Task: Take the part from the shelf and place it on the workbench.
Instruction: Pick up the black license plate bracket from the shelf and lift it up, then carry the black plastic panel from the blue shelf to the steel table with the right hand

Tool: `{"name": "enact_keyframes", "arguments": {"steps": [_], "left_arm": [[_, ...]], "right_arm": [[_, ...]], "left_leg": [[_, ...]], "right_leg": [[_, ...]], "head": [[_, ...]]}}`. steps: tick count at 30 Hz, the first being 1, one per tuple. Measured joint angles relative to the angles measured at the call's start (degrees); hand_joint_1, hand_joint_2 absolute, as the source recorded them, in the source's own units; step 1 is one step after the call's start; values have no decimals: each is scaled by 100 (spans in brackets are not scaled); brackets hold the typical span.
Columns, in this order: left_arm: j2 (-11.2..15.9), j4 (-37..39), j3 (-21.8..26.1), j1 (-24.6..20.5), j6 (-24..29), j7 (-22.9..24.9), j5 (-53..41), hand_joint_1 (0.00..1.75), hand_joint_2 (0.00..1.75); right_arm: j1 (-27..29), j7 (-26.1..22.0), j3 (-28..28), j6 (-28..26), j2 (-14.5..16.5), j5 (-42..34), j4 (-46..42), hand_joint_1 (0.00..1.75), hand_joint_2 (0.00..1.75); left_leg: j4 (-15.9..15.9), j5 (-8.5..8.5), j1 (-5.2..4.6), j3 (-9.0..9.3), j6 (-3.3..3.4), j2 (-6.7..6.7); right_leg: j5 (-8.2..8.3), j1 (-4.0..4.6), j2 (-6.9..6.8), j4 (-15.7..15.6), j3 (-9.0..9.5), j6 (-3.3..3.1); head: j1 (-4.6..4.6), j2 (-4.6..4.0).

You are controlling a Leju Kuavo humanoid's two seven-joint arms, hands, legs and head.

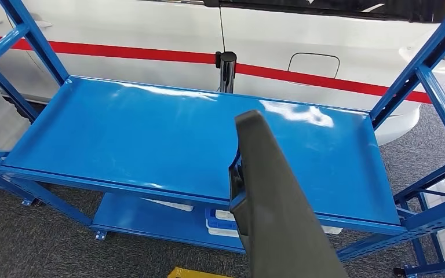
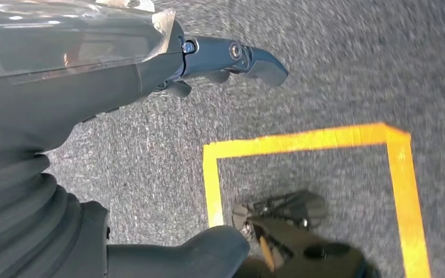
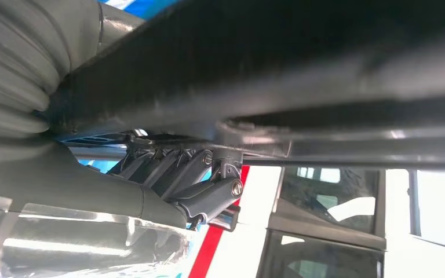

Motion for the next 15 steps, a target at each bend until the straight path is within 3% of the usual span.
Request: {"name": "enact_keyframes", "arguments": {"steps": [4,7,9,11,12,13,14,15], "left_arm": [[45,0,-137,0,-159,20,-179,0,175],[74,0,-319,1,-480,-9,-471,0,175],[101,0,-519,2,-723,-47,-758,0,175],[140,0,-718,5,-945,-85,-928,0,175],[160,0,-786,7,-1040,-103,-953,0,175],[181,0,-838,10,-1115,-120,-959,0,175],[200,0,-876,15,-1165,-132,-962,0,175],[216,0,-912,19,-1198,-141,-967,0,175]], "right_arm": [[-4,15,-11,19,-29,-1,-134,175,175],[-9,40,-44,36,-30,26,-214,175,175],[-8,64,-96,54,-31,48,-241,175,175],[22,89,-157,60,-31,98,-250,175,175],[49,103,-188,60,-31,130,-256,175,175],[77,113,-220,60,-31,163,-264,175,175],[100,119,-249,60,-30,185,-275,175,175],[114,122,-272,60,-29,200,-287,175,175]], "left_leg": [[16,-21,-33,-2,37,0],[-68,55,-6,22,114,11],[-135,111,23,40,162,27],[-140,122,20,28,171,36],[-139,123,19,24,170,37],[-136,124,21,21,166,38],[-131,124,27,22,157,37],[-118,123,35,22,139,36]], "right_leg": [[13,-57,-1,-24,4,21],[-39,-71,-1,55,6,50],[-299,-75,-1,495,-190,7],[-612,-84,-1,1260,-563,-30],[-686,-90,-1,1560,-713,-15],[-659,-102,-2,1661,-772,28],[-537,-122,-3,1530,-721,92],[-358,-153,-5,1205,-579,166]], "head": [[-1,0],[1,0],[9,0],[17,0],[19,0],[21,0],[22,0],[22,0]]}}
